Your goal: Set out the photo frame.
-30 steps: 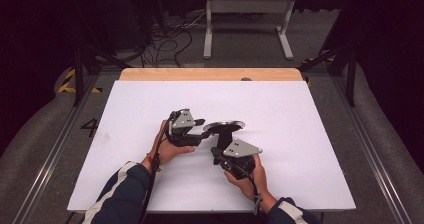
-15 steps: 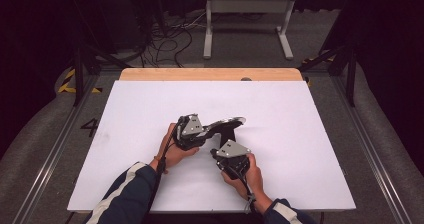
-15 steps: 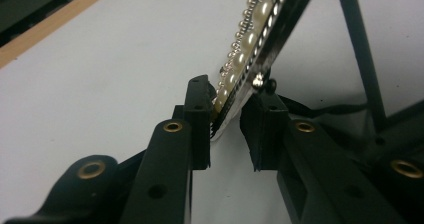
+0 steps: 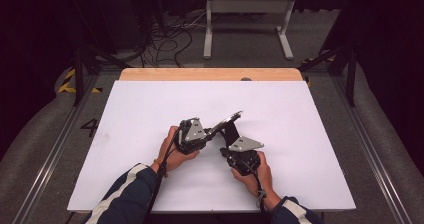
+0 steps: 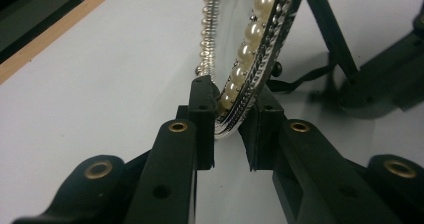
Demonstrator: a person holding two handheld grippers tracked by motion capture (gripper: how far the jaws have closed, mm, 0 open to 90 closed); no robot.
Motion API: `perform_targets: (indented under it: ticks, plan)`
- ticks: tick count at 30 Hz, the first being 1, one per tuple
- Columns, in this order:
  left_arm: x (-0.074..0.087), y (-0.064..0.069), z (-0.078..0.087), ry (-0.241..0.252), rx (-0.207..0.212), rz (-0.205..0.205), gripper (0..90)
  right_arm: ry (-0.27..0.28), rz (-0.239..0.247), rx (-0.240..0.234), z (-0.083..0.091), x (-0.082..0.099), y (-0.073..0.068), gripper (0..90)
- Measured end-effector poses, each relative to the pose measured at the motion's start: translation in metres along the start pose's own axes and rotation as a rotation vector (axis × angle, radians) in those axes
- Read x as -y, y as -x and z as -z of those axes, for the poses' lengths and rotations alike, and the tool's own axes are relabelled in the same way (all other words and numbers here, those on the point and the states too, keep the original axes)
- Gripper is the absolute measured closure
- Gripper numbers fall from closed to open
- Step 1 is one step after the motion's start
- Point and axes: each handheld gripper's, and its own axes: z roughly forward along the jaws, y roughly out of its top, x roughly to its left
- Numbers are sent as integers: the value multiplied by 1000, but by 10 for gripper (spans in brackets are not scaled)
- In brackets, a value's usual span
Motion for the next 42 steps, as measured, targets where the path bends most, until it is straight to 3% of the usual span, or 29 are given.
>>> perform_targets:
  ticks: [9, 14, 19, 25, 31, 38, 42]
  plan:
    - [0, 2, -2, 39, 33, 16, 762, 4, -57, 15, 8, 5, 17, 899]
    - [2, -2, -9, 60, 41, 49, 689, 5, -43, 30, 7, 6, 16, 884]
    - [2, -2, -12, 53, 36, 43, 684, 17, -39, 35, 6, 6, 15, 881]
    - [3, -2, -9, 68, 53, 46, 731, 22, -33, 35, 3, 5, 14, 873]
    - [1, 0, 0, 114, 55, 45, 739, 24, -27, 32, 5, 4, 15, 874]
    - [-1, 2, 3, 113, 50, 41, 767, 27, -37, 24, 5, 3, 17, 886]
    - [-3, 7, 7, 108, 27, 42, 779, 25, -39, 21, 6, 3, 18, 890]
